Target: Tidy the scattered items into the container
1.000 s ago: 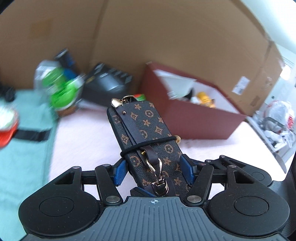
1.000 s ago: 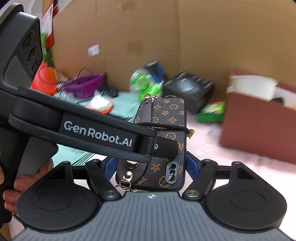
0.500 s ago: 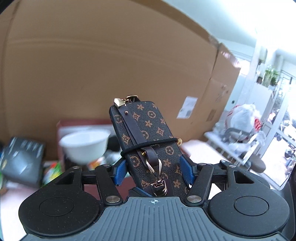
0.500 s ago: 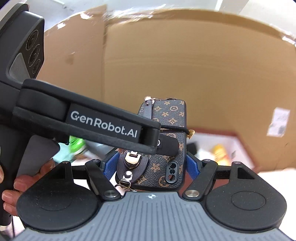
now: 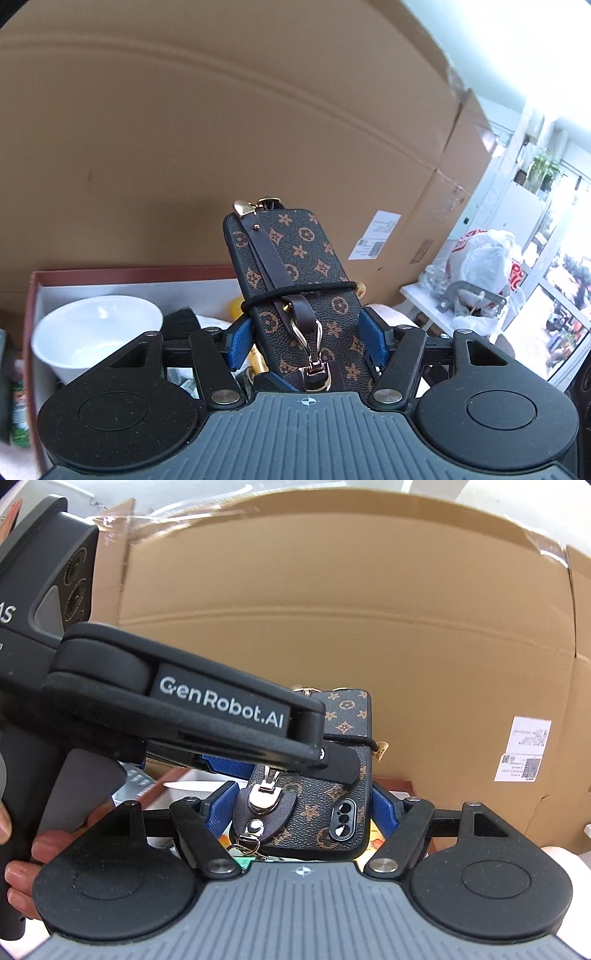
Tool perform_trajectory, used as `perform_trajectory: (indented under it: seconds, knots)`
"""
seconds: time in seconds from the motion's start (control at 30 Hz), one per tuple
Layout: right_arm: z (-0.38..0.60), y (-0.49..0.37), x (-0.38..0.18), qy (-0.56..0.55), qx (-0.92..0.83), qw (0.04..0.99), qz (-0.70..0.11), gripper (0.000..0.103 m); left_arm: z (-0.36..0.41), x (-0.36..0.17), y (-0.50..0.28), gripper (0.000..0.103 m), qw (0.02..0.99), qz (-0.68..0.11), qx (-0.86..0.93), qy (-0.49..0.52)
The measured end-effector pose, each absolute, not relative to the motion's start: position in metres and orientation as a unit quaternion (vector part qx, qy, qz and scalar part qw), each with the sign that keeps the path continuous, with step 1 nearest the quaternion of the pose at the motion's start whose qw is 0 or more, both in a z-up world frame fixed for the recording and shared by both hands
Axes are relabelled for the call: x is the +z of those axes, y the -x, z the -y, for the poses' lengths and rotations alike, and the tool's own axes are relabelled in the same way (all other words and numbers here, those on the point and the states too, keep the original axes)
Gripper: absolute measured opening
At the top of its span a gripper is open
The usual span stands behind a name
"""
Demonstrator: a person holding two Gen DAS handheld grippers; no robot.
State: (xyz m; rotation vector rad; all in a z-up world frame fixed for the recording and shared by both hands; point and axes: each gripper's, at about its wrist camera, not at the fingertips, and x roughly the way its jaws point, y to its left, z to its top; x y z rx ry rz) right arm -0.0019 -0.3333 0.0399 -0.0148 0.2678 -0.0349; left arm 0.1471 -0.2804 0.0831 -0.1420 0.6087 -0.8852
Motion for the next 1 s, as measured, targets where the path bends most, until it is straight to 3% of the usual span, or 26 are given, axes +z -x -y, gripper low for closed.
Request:
perform_trajectory:
  seconds: [0.17,0.23,0.27,0.33,0.4,0.63,1.0]
  knots:
    - [0.347,-0.017,0.030,-0.002,-0.014,0.990,-0.144,0.079,0.293,0.071,-0.164,0.066,0.858,-0.299,-0.414,0.057]
    - [0.350,-0.023,0.025,-0.005,-0.014,0.989,-0.150,0.080,0.295,0.065,-0.169,0.080,0.855,-0.313,-0.410,0.050]
    - [0.351,-0.026,0.023,-0.005,-0.013,0.988,-0.157,0.080,0.295,0.062,-0.170,0.092,0.856,-0.318,-0.406,0.040]
    - [0.353,-0.029,0.018,-0.004,-0.030,0.986,-0.165,0.091,0.292,0.058,-0.167,0.103,0.867,-0.309,-0.389,0.027]
    - [0.356,-0.025,0.015,-0.004,-0.055,0.985,-0.161,0.097,0.283,0.060,-0.161,0.103,0.885,-0.289,-0.365,0.020]
    - [0.358,-0.006,0.016,-0.026,-0.070,0.984,-0.159,0.100,0.267,0.060,-0.151,0.103,0.883,-0.296,-0.363,0.037]
    - [0.323,0.025,0.030,0.003,-0.090,0.979,-0.184,0.103,0.223,0.061,-0.087,0.103,0.925,-0.289,-0.244,-0.019]
